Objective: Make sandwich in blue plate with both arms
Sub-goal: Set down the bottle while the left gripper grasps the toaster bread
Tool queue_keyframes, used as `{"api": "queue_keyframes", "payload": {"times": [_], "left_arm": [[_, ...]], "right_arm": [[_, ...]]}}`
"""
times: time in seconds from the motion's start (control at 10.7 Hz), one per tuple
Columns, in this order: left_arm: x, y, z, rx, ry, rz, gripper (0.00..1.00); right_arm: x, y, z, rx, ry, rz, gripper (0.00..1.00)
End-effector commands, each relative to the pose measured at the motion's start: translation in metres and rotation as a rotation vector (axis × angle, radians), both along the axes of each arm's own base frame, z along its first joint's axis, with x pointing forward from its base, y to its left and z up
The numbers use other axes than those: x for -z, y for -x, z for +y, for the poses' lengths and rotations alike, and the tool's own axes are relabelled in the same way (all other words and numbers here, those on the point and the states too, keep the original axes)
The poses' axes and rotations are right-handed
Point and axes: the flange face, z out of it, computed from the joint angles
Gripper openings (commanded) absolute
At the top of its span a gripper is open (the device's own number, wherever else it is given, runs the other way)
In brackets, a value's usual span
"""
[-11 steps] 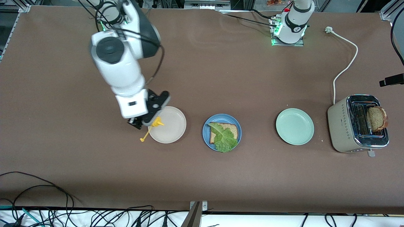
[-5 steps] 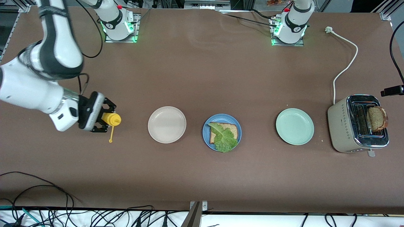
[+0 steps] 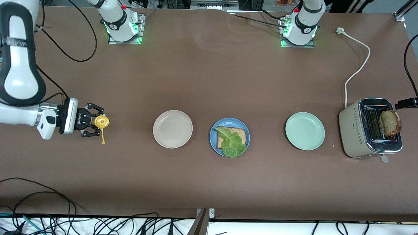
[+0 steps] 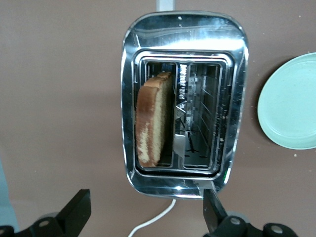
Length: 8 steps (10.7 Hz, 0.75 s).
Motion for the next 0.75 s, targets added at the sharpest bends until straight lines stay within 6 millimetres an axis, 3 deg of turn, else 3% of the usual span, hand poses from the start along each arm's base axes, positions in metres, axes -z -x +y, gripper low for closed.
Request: {"api": "queue_keyframes", "payload": {"times": [0.0,0.37,0.65], "left_arm": [[0.007,-0.005,0.014,0.042,-0.011,-0.011,1.0],[0.045,-0.016,0.024,0.039,0.011,-0.037,1.0],[0.061,-0.023,0.025,0.045,0.029,-0.056,0.99]], "right_arm": [[0.067,0.007,-0.022,-0.08,-0.238,-0.01,0.0],[0.131,0.018,-0.041,-0.15,-0.355,-0.078,0.0],[0.166,0.029,-0.052,-0.172,-0.415,-0.091,0.0]]}}
